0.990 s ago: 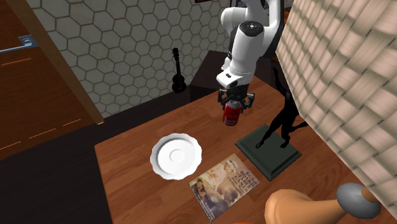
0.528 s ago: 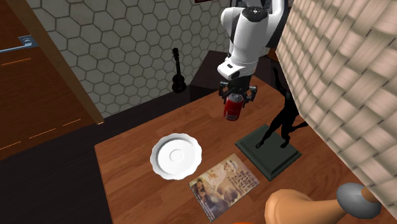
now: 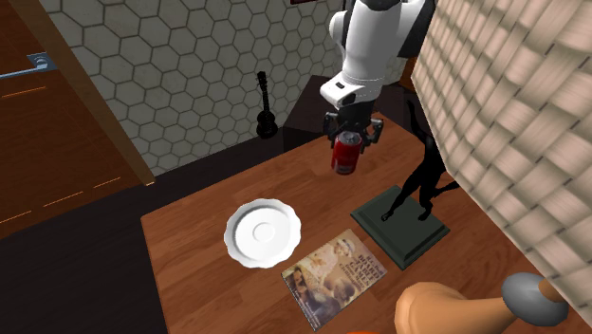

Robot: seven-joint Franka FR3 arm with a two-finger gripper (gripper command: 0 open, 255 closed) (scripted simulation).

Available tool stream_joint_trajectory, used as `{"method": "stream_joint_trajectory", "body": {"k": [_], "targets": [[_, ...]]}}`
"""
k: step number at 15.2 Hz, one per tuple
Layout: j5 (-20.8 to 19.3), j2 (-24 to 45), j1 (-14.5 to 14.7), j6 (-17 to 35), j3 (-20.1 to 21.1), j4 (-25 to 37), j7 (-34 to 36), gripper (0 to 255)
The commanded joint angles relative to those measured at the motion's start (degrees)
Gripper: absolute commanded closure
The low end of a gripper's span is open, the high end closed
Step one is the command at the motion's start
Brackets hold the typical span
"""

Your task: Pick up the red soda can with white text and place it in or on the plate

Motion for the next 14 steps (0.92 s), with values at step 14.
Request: {"method": "stream_joint_trajectory", "body": {"k": [14], "targets": [[0.42,25.61,-6.59,-14.28,-4.13,39.94,-10.95,255]]}}
